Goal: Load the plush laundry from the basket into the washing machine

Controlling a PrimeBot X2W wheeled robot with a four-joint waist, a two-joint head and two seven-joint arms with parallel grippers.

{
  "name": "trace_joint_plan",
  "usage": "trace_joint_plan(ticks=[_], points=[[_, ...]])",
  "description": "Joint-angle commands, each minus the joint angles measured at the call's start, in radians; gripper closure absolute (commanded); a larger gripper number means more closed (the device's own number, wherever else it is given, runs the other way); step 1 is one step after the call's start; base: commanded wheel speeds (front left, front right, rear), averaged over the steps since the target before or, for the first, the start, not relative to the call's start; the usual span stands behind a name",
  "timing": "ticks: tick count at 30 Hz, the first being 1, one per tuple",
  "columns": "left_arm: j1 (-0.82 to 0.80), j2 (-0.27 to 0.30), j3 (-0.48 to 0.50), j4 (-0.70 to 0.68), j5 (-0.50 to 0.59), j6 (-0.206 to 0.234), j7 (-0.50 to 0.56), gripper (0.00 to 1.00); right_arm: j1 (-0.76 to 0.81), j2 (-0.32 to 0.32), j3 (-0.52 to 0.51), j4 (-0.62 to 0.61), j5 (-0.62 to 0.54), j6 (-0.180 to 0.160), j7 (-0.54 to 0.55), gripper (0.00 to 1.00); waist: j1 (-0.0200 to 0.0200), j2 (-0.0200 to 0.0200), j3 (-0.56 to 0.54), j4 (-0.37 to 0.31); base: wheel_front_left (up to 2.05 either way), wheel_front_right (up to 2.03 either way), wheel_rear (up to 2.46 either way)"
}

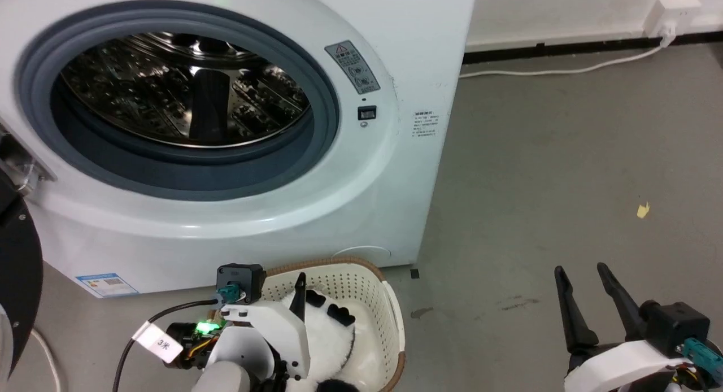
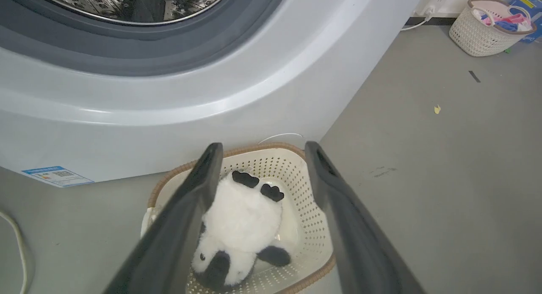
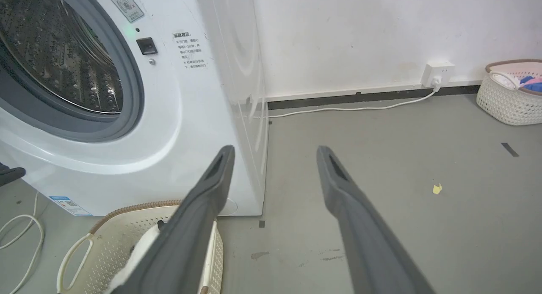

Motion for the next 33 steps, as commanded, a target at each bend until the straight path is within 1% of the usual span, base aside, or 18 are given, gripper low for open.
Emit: trace_joint_plan(ticks=[1, 9, 13, 20, 33], points=[[-0.023, 0.001, -0.008, 0.026, -0.015, 0.003, 0.008, 0.0, -0.021, 0.001, -0.007, 0.006, 0.014, 0.0, -0.01, 0.0, 0.0, -0.0001, 0.02, -0.007, 0.0, 0.0, 0.0], [-0.072, 0.001, -0.037, 0.104, -0.055, 0.013, -0.005, 0.0, -0.044, 0.001, -0.028, 0.009, 0.032, 0.0, -0.027, 0.0, 0.0, -0.0001, 0.083, -0.014, 0.0, 0.0, 0.0], [-0.115, 0.001, -0.068, 0.159, -0.089, 0.03, -0.035, 0.0, -0.059, 0.001, -0.039, 0.007, 0.046, -0.001, -0.039, 0.0, 0.0, -0.0001, 0.136, -0.02, 0.0, 0.0, 0.0], [-0.175, 0.001, -0.116, 0.233, -0.125, 0.049, -0.076, 0.0, -0.071, 0.002, -0.054, 0.007, 0.063, -0.001, -0.052, 0.0, 0.0, -0.0001, 0.192, -0.024, 0.0, 0.0, 0.0], [-0.272, 0.001, -0.204, 0.42, -0.215, 0.084, -0.156, 0.0, -0.087, 0.002, -0.082, 0.001, 0.093, -0.001, -0.075, 0.0, 0.0, -0.0001, 0.273, -0.029, 0.0, 0.0, 0.0]])
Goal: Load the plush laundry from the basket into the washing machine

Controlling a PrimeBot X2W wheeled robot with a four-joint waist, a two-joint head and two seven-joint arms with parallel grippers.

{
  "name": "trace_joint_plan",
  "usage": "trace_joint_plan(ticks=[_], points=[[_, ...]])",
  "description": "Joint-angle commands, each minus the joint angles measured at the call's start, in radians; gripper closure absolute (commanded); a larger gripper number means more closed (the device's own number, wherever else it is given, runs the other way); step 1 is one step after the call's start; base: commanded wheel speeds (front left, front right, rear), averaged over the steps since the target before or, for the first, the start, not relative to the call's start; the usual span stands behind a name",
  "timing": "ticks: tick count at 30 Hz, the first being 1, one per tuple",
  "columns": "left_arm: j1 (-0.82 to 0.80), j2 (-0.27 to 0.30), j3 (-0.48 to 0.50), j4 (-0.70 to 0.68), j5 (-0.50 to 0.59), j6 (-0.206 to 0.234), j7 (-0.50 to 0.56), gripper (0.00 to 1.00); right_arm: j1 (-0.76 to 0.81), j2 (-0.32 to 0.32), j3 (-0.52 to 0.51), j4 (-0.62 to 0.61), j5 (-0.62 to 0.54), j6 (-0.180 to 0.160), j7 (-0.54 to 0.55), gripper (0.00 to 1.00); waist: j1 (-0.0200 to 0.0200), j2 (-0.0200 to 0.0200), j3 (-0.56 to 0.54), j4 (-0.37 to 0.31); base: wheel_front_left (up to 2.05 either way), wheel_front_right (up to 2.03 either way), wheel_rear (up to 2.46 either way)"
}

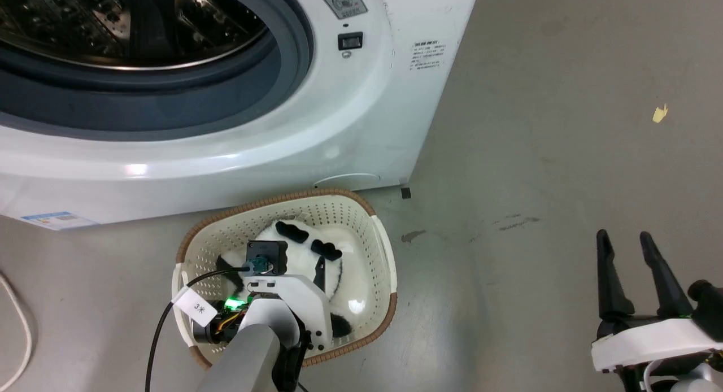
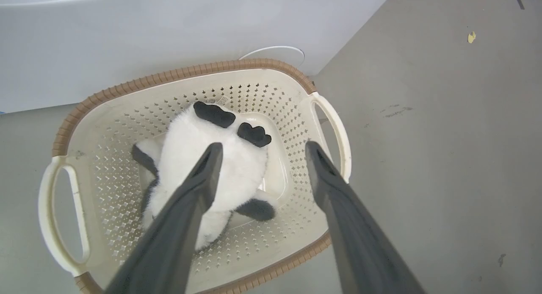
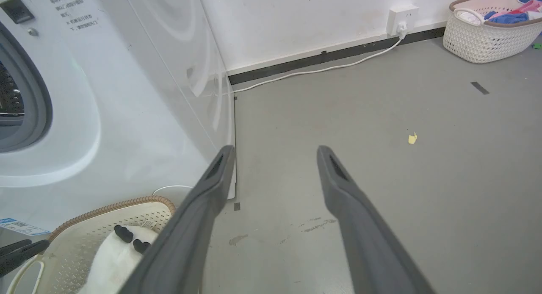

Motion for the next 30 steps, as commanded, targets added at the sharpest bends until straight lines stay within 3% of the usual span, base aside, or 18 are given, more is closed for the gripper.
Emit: trace_joint_plan(ticks=[1, 30], points=[[-0.025, 0.002, -0.011, 0.022, -0.013, 0.007, -0.009, 0.0, -0.021, 0.002, -0.006, -0.003, 0.011, 0.0, -0.009, 0.0, -0.0001, 0.0, 0.01, 0.0, 0.0, 0.0, 0.0], [-0.356, 0.012, -0.168, 0.431, -0.215, 0.102, -0.143, 0.0, -0.045, -0.005, -0.102, -0.13, 0.072, -0.001, -0.009, 0.0, -0.0001, 0.0, 0.336, 0.022, 0.0, 0.0, 0.0]])
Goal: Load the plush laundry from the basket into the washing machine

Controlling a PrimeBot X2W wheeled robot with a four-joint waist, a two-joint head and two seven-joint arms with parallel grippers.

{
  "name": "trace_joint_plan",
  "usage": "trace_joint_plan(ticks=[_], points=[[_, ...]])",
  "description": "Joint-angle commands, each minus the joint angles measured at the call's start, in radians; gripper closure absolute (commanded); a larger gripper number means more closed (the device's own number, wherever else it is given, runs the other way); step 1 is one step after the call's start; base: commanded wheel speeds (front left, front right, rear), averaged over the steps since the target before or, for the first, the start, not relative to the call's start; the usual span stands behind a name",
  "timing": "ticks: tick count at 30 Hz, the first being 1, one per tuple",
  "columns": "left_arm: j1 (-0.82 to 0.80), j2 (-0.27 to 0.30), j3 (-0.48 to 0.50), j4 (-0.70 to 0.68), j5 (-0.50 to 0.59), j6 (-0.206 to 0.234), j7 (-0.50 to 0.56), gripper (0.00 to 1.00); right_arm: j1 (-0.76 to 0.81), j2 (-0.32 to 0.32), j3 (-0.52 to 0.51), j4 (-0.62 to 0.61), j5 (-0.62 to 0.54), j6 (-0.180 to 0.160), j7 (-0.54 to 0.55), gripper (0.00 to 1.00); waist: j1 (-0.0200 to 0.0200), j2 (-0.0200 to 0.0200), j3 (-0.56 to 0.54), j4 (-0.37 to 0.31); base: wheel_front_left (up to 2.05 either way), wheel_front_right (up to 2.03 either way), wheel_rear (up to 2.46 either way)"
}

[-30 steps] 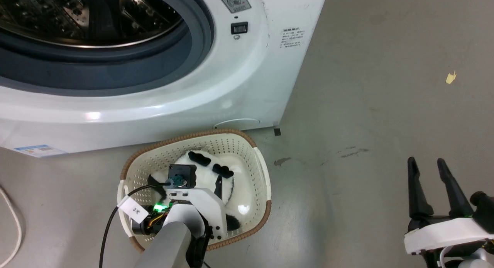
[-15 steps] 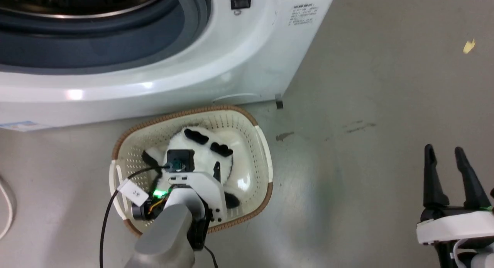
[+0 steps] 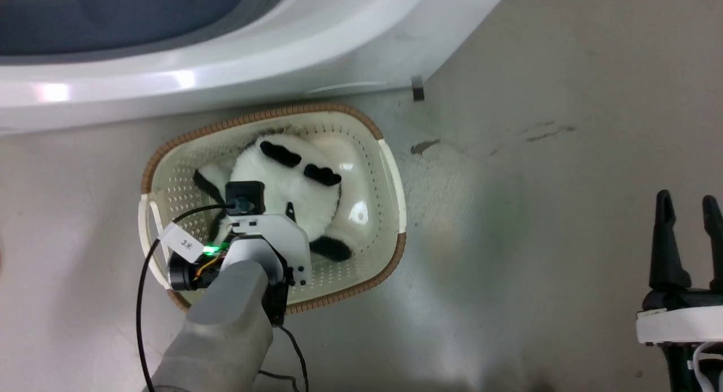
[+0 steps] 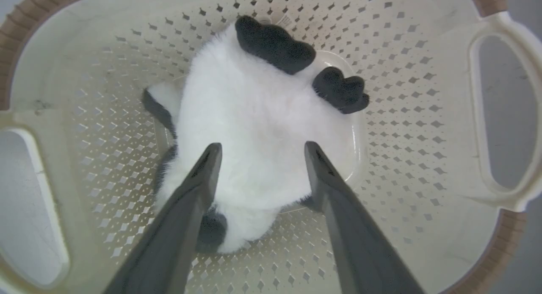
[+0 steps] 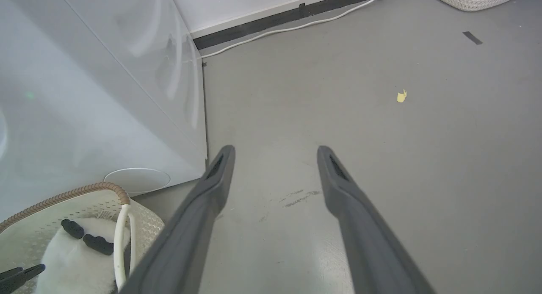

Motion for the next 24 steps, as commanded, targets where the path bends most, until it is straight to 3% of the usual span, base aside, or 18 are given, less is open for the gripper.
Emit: trace_joint_plan(ticks=[1, 9, 24], points=[[-0.03, 0.006, -0.01, 0.029, -0.016, 0.012, -0.017, 0.0, -0.011, -0.005, -0.008, -0.011, 0.011, -0.001, -0.006, 0.0, -0.0001, 0.0, 0.029, 0.007, 0.0, 0.0, 0.0], [-0.08, 0.013, -0.013, 0.106, -0.062, 0.054, -0.104, 0.0, -0.01, -0.013, -0.023, -0.042, 0.03, -0.001, -0.005, 0.0, -0.0001, 0.0, 0.087, 0.015, 0.0, 0.0, 0.0], [-0.112, 0.001, -0.009, 0.13, -0.093, 0.023, -0.129, 0.0, 0.021, -0.039, -0.057, -0.118, 0.027, -0.001, 0.029, 0.0, -0.0001, 0.0, 0.133, 0.033, 0.0, 0.0, 0.0]])
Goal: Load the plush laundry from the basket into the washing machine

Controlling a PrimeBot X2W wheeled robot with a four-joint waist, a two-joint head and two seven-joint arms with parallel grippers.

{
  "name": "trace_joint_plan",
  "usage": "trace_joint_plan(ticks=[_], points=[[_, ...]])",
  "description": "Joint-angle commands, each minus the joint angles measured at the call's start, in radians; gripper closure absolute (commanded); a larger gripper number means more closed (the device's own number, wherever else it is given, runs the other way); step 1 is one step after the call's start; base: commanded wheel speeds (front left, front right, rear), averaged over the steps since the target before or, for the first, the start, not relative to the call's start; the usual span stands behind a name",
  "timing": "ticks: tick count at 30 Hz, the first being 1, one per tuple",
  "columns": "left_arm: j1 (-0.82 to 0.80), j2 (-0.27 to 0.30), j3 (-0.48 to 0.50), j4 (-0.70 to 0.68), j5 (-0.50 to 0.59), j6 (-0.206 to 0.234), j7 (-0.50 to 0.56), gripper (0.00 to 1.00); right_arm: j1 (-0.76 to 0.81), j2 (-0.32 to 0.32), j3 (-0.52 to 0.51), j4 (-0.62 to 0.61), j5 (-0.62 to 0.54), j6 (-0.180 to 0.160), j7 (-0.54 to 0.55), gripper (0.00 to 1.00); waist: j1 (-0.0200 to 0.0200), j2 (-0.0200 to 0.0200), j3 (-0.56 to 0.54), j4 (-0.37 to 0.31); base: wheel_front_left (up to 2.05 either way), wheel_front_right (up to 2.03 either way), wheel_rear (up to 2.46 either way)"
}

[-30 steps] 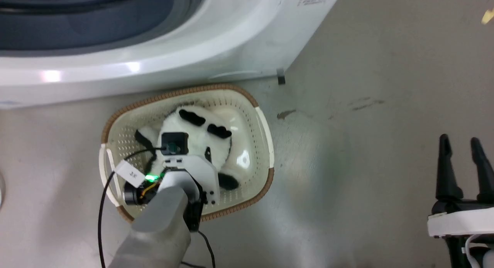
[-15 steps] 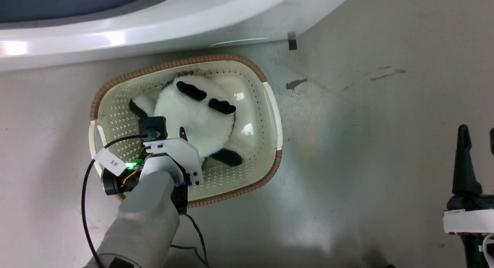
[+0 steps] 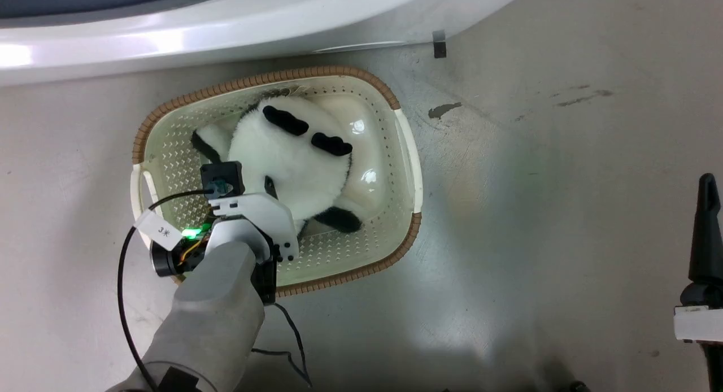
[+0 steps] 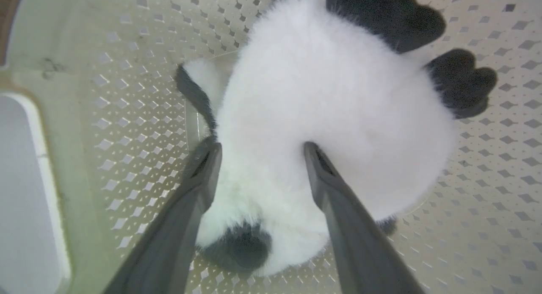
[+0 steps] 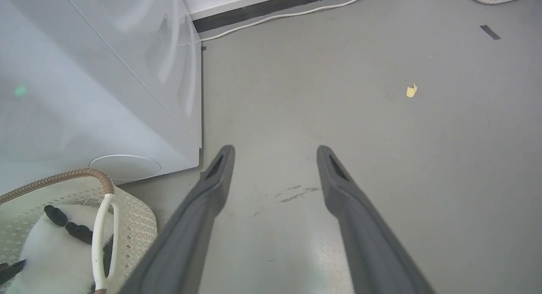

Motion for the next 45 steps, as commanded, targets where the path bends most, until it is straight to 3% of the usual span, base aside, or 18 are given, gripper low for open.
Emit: trace_joint_plan(ticks=[1, 18, 30, 31, 32, 33, 45], points=[[-0.019, 0.001, -0.005, 0.007, -0.008, -0.004, -0.002, 0.0, 0.013, -0.006, -0.005, -0.011, 0.005, -0.001, 0.004, 0.0, 0.0, 0.0, 0.006, 0.004, 0.0, 0.0, 0.0], [-0.057, -0.002, -0.044, 0.026, -0.052, -0.034, 0.114, 0.0, 0.03, -0.011, -0.02, -0.063, 0.009, -0.001, 0.021, 0.0, 0.0, 0.0, 0.048, 0.002, 0.0, 0.0, 0.0], [-0.042, -0.002, -0.108, -0.041, -0.149, -0.109, 0.236, 0.0, 0.028, -0.009, -0.021, -0.067, 0.013, -0.001, 0.015, 0.0, 0.0, 0.0, 0.069, -0.005, 0.0, 0.0, 0.0], [-0.041, -0.002, -0.111, -0.042, -0.158, -0.113, 0.246, 0.45, 0.028, -0.009, -0.021, -0.068, 0.013, -0.001, 0.015, 0.0, 0.0, 0.0, 0.07, -0.006, 0.0, 0.0, 0.0], [-0.042, -0.002, -0.114, -0.046, -0.166, -0.12, 0.247, 0.79, 0.027, -0.009, -0.021, -0.068, 0.013, -0.001, 0.015, 0.0, 0.0, 0.0, 0.071, -0.006, 0.0, 0.0, 0.0], [-0.043, -0.002, -0.117, -0.048, -0.171, -0.124, 0.244, 1.0, 0.026, -0.009, -0.022, -0.069, 0.013, -0.001, 0.014, 0.0, 0.0, 0.0, 0.071, -0.006, 0.0, 0.0, 0.0], [-0.059, -0.002, -0.172, -0.056, -0.22, -0.165, 0.149, 1.0, 0.023, -0.009, -0.034, -0.085, 0.015, -0.001, 0.013, 0.0, 0.0, 0.0, 0.083, 0.001, 0.0, 0.0, 0.0]])
